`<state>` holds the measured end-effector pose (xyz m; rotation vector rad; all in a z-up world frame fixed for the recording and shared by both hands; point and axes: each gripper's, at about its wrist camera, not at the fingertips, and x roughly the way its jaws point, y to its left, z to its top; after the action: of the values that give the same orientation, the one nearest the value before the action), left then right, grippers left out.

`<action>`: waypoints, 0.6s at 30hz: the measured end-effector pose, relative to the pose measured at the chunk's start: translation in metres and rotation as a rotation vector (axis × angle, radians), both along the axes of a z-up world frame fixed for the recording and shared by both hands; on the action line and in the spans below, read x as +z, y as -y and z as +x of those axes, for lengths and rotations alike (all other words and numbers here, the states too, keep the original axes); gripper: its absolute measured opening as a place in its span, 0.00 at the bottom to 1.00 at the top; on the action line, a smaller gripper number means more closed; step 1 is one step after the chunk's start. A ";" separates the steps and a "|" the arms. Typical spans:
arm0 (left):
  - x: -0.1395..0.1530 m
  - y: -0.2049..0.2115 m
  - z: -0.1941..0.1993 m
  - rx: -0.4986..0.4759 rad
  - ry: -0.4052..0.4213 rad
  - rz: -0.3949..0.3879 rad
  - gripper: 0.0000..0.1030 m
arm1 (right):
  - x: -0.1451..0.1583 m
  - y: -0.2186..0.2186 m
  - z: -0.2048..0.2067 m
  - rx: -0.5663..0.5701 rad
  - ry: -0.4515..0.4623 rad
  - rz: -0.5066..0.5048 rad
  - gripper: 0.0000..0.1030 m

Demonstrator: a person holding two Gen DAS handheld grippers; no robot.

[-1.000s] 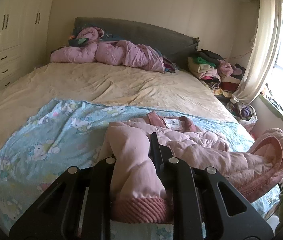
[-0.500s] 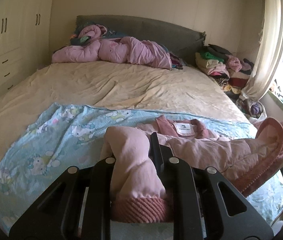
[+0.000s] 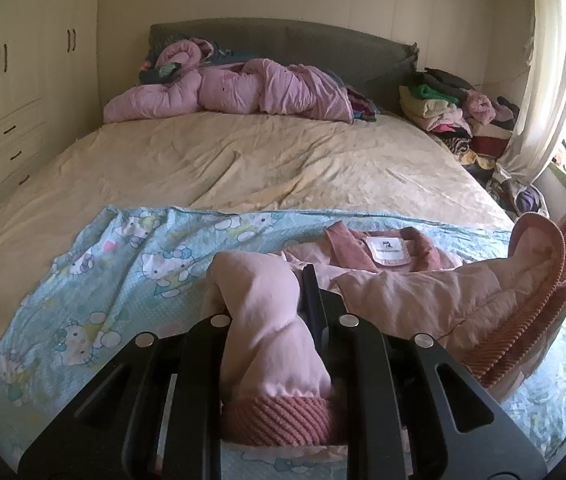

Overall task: Fold large clothes
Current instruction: 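Lift the hem with both grippers and fold it toward the collar, then open the right gripper to release the hem while the left gripper keeps holding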

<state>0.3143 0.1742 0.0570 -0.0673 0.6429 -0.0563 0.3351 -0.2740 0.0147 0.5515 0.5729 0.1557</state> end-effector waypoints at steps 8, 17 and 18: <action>-0.009 0.001 0.009 0.001 -0.018 0.009 0.11 | 0.001 0.006 0.001 0.000 -0.004 0.105 0.52; -0.017 0.010 0.018 -0.008 -0.035 0.018 0.14 | 0.011 -0.048 -0.018 0.051 0.070 -0.087 0.85; -0.018 0.011 0.020 -0.009 -0.037 0.019 0.15 | 0.007 -0.063 -0.019 0.086 0.063 -0.124 0.85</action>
<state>0.3338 0.1632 0.0385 -0.0472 0.6809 -0.0581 0.3165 -0.2111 0.0214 0.4006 0.5413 0.2170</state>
